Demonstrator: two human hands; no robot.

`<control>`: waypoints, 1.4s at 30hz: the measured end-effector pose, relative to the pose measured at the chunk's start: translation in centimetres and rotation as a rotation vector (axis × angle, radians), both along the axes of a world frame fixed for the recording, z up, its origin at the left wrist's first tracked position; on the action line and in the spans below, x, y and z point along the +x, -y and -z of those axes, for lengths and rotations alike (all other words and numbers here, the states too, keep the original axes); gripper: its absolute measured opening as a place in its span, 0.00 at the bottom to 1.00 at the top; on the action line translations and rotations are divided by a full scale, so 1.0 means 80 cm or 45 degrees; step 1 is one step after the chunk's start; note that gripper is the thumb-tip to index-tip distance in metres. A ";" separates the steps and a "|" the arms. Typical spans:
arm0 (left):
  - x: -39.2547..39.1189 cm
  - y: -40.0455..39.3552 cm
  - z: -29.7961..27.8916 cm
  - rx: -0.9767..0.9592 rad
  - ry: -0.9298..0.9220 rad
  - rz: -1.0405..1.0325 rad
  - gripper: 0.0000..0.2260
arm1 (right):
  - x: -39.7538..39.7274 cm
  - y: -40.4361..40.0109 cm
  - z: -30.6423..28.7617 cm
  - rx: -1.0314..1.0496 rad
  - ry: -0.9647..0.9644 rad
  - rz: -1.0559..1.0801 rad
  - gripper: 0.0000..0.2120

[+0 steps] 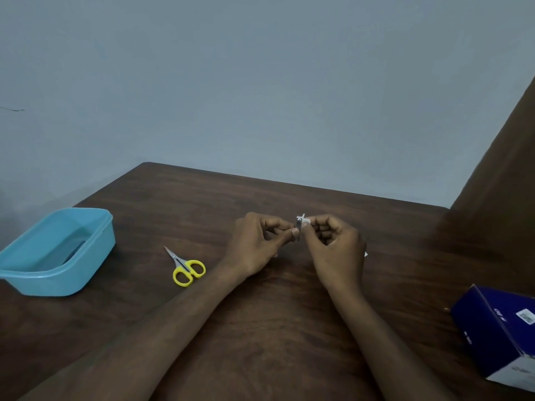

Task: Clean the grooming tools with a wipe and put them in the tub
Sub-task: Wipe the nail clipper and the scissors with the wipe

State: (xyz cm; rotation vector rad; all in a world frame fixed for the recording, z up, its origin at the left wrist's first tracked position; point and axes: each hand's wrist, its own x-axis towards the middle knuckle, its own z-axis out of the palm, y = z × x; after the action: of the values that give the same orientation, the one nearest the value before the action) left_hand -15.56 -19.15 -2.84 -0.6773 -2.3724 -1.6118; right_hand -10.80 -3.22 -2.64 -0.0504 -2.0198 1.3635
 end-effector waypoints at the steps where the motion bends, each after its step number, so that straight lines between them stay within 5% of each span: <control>1: 0.000 -0.001 -0.001 0.013 0.009 -0.017 0.02 | -0.002 -0.001 0.002 0.003 0.015 -0.009 0.06; 29: -0.015 -0.003 0.012 -0.137 -0.081 -0.160 0.04 | -0.017 -0.003 0.013 -0.038 0.233 -0.033 0.05; 42: 0.000 -0.006 0.005 -0.326 -0.187 -0.402 0.06 | -0.013 0.005 0.004 -0.179 0.066 -0.086 0.07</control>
State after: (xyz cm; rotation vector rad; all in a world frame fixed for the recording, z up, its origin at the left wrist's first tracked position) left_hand -15.55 -18.67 -3.28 -0.4172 -2.4486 -1.1075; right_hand -11.85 -3.60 -2.95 -0.0820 -1.9811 1.5606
